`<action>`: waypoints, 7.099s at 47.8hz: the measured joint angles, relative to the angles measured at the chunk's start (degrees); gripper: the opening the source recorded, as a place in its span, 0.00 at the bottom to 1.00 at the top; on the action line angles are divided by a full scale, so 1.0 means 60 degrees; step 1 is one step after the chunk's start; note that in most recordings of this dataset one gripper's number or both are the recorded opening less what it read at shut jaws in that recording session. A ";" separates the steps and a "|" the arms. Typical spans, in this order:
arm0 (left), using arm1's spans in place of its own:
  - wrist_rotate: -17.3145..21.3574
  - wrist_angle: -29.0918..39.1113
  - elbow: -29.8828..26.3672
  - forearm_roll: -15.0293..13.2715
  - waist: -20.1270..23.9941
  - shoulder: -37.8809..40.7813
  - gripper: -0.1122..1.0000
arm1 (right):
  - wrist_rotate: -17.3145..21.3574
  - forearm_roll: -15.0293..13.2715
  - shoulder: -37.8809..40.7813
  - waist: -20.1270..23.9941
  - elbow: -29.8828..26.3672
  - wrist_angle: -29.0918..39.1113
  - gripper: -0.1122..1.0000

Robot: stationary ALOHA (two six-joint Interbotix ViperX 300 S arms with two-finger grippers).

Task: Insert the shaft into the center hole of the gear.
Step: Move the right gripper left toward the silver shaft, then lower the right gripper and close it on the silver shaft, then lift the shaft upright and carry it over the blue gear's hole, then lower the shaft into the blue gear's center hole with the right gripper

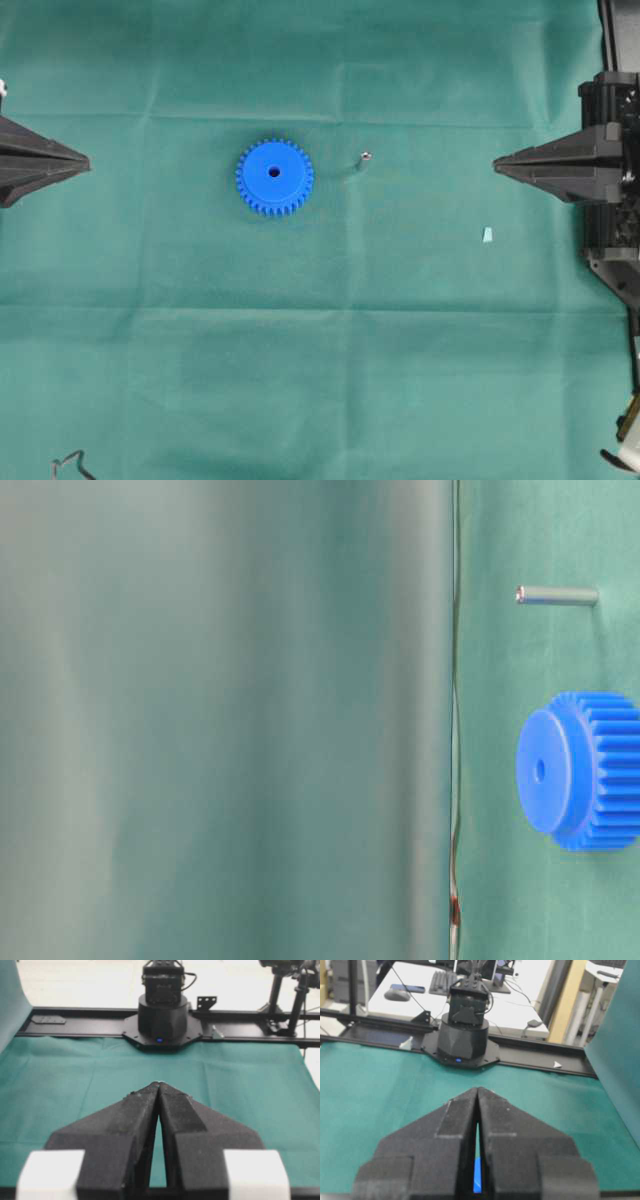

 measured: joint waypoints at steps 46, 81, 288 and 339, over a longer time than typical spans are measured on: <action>-0.0146 0.0557 -0.0103 0.0073 -0.0117 0.0015 0.10 | 0.0029 0.0776 0.4409 -0.1406 -0.0659 -0.0352 0.55; -0.0146 0.0703 -0.0103 0.0073 -0.0117 0.0015 0.10 | 0.0029 0.2007 0.9316 -0.2007 -0.1626 -0.1714 0.74; -0.0234 0.0952 -0.0103 0.0088 -0.0132 -0.0029 0.10 | 0.0088 0.2212 1.0693 -0.1216 -0.5098 -0.0176 0.28; -0.0308 0.0952 -0.0132 0.0088 -0.0117 -0.0029 0.10 | 0.0190 0.2212 1.1382 -0.1128 -0.5083 -0.0718 0.28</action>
